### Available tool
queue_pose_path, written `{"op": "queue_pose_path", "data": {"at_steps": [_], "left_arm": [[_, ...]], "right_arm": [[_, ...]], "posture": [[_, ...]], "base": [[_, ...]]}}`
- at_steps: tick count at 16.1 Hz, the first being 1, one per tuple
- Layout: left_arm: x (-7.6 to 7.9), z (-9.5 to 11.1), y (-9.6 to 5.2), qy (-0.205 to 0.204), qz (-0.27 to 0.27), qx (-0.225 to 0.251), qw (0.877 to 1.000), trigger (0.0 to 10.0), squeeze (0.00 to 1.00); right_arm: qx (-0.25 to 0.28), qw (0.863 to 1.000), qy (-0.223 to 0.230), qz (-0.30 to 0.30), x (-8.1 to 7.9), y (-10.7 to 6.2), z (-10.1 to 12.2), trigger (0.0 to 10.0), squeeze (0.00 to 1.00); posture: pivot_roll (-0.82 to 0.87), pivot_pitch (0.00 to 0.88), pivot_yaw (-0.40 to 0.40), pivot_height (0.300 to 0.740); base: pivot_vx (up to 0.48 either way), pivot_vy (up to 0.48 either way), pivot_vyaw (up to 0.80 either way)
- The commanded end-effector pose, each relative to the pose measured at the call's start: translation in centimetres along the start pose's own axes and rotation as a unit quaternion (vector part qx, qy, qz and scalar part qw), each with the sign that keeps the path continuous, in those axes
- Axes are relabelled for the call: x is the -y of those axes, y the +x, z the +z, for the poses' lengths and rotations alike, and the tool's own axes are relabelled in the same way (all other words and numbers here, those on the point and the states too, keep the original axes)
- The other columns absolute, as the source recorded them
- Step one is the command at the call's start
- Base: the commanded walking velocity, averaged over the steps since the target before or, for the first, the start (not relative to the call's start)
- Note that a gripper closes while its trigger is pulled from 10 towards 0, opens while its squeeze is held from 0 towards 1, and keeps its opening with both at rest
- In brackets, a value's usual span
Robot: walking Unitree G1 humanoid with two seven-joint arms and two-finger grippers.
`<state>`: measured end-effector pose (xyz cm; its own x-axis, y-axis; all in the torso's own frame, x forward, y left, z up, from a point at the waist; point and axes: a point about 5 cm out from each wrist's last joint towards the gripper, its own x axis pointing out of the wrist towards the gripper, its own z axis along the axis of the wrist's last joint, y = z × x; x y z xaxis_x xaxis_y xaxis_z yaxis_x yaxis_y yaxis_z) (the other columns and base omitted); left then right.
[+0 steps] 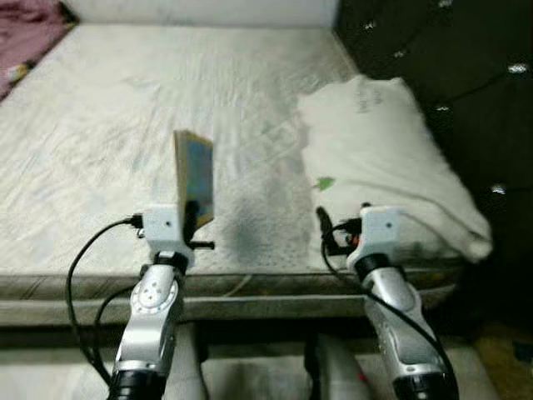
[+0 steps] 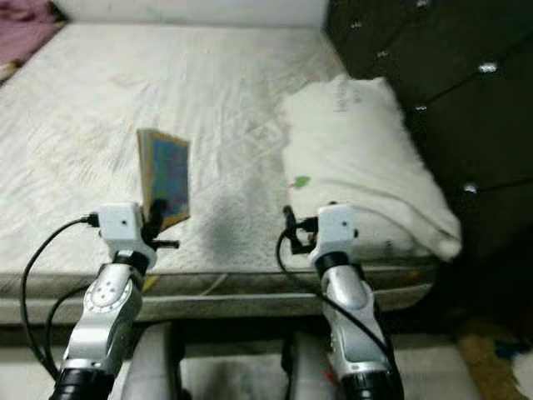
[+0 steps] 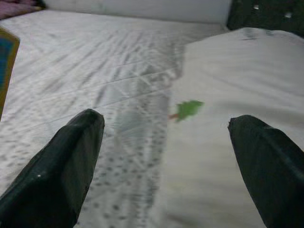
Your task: Clean up the room
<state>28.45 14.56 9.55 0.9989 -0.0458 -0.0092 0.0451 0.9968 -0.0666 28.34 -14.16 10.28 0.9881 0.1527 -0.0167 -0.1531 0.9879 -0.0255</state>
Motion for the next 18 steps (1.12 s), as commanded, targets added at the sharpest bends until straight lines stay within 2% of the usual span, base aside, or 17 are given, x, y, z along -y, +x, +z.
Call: {"op": "queue_pose_path", "data": {"at_steps": [1,3,4,5,6,7,9,10,11,12,14,15,17,18], "left_arm": [[0.4,0.4,0.3,-0.010,-0.010,0.004,1.000,10.0,0.00],[1.0,-0.5,1.2,-0.037,-0.026,-0.031,0.998,10.0,0.00],[1.1,-0.9,1.5,-0.037,-0.027,-0.042,0.998,10.0,0.00],[1.5,-1.4,2.1,-0.081,-0.031,-0.054,0.995,10.0,0.00],[1.8,-1.6,2.5,-0.105,-0.035,-0.062,0.992,10.0,0.00],[2.6,-1.6,3.3,-0.138,-0.044,-0.072,0.987,10.0,0.00],[3.8,-1.1,4.2,-0.131,-0.037,-0.071,0.988,10.0,0.00],[4.9,-0.8,4.5,-0.139,-0.051,-0.069,0.987,10.0,0.00],[6.7,-0.6,4.6,-0.160,-0.078,-0.071,0.982,10.0,0.00],[7.4,-0.6,4.8,-0.181,-0.088,-0.076,0.977,10.0,0.00],[8.1,-0.7,5.1,-0.213,-0.094,-0.097,0.968,10.0,0.00],[9.0,-1.0,5.5,-0.202,-0.117,-0.134,0.963,10.0,0.00],[9.3,-1.6,5.9,-0.236,-0.110,-0.188,0.947,10.0,0.00],[9.2,-1.7,6.0,-0.239,-0.106,-0.194,0.945,10.0,0.00]], "right_arm": [[-0.002,1.000,-0.001,-0.010,0.5,-0.2,0.0,10.0,0.00],[0.003,1.000,0.002,-0.010,0.7,-0.3,0.1,10.0,0.00],[0.002,1.000,0.001,-0.009,0.7,-0.3,0.1,10.0,0.00],[0.006,1.000,-0.003,-0.009,0.8,-0.4,0.3,10.0,0.00],[0.008,1.000,-0.005,-0.010,0.9,-0.4,0.5,10.0,0.00],[0.006,1.000,-0.016,-0.016,1.6,-0.9,0.6,10.0,0.00],[0.011,0.999,-0.023,-0.036,2.8,-1.3,0.9,10.0,0.00],[0.010,0.999,-0.027,-0.037,3.0,-1.4,0.9,10.0,0.00],[0.008,0.999,-0.031,-0.036,2.9,-1.5,0.9,10.0,0.00],[0.008,0.999,-0.034,-0.035,2.9,-1.6,1.0,10.0,0.00],[0.007,0.999,-0.037,-0.035,2.9,-1.7,1.1,10.0,0.00],[0.006,0.998,-0.040,-0.040,3.2,-1.9,1.2,10.0,0.00],[0.003,0.998,-0.045,-0.041,3.5,-2.2,1.2,10.0,0.00],[0.002,0.998,-0.046,-0.041,3.6,-2.2,1.2,10.0,0.00]], "posture": [[-0.01,0.026,-0.007,0.573],[-0.02,0.030,-0.007,0.553],[-0.02,0.030,-0.007,0.543],[-0.05,0.035,-0.017,0.528],[-0.05,0.035,-0.017,0.518],[-0.07,0.045,-0.024,0.518],[-0.08,0.047,-0.026,0.518],[-0.09,0.045,-0.027,0.518],[-0.10,0.045,-0.030,0.518],[-0.10,0.046,-0.030,0.518],[-0.11,0.048,-0.034,0.518],[-0.12,0.052,-0.036,0.518],[-0.13,0.055,-0.042,0.518],[-0.13,0.055,-0.042,0.518]], "base": [[0.000,0.000,0.00],[0.000,0.000,0.00],[0.000,0.000,0.00],[0.000,0.000,0.00],[0.000,0.000,0.00],[0.000,0.000,0.00],[0.000,0.000,0.00],[0.000,0.000,0.00],[0.000,0.000,0.00],[0.000,0.000,0.00],[0.000,0.000,0.00],[0.000,0.000,0.00],[0.000,0.000,0.00],[0.000,0.000,0.00]]}}
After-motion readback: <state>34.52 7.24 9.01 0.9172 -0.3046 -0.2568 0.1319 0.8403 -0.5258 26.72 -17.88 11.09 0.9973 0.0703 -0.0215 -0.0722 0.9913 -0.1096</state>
